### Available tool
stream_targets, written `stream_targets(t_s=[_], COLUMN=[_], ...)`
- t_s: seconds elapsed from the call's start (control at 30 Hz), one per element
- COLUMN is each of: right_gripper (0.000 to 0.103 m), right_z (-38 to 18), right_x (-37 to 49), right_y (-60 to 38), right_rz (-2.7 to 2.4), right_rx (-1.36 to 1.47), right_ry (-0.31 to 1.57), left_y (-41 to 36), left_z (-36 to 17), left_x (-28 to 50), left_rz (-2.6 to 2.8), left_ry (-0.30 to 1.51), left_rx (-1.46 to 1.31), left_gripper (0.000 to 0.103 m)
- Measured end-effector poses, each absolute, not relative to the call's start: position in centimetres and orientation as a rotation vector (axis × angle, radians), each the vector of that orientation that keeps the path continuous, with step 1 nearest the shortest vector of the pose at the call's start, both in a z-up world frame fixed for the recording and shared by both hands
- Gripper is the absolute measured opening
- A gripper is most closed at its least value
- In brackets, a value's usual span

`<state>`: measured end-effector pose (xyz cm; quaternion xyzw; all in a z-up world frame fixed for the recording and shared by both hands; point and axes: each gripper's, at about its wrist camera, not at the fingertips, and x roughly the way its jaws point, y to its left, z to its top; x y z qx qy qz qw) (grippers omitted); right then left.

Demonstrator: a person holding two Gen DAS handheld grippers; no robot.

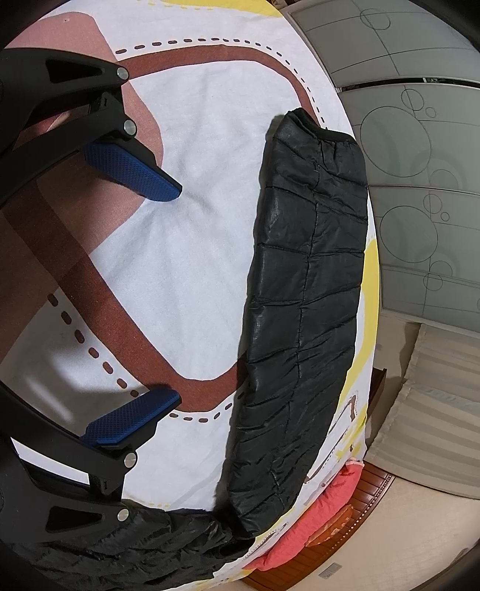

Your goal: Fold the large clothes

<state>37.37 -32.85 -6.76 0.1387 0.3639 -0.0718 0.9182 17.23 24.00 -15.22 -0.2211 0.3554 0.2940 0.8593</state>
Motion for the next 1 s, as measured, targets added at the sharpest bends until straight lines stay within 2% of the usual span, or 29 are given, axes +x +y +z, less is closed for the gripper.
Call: stream_targets(t_s=[0.07, 0.13, 0.23, 0.33, 0.5, 0.63, 0.87, 1.0], right_gripper=[0.044, 0.037, 0.037, 0.036, 0.037, 0.037, 0.037, 0.043], right_z=[-8.5, -11.3, -13.4, -11.9, -9.9, -13.6, -9.2, -12.8], right_x=[37.3, 37.3, 37.4, 38.1, 39.8, 42.8, 45.8, 48.9], right_y=[-35.4, -36.9, -36.7, -36.4, -37.0, -38.5, -36.3, -36.5], right_rz=[-0.220, -0.231, -0.219, -0.219, -0.249, -0.226, -0.235, -0.252], right_rx=[0.263, 0.260, 0.214, 0.205, 0.241, 0.288, 0.222, 0.215], right_ry=[0.784, 0.851, 0.868, 0.879, 0.794, 0.923, 0.816, 0.927], left_y=[24.0, 23.9, 23.9, 23.9, 23.9, 23.9, 23.8, 23.8], left_z=[-15.3, -15.3, -15.3, -15.3, -15.3, -15.4, -15.4, -15.5], left_x=[17.4, 17.6, 17.8, 17.8, 17.8, 17.9, 17.9, 17.9], left_rz=[0.621, 0.626, 0.628, 0.629, 0.629, 0.632, 0.636, 0.636], left_ry=[0.752, 0.758, 0.764, 0.766, 0.765, 0.770, 0.774, 0.774], left_rx=[-0.457, -0.450, -0.445, -0.444, -0.444, -0.439, -0.432, -0.432], left_gripper=[0.101, 0.101, 0.101, 0.101, 0.101, 0.101, 0.101, 0.101])
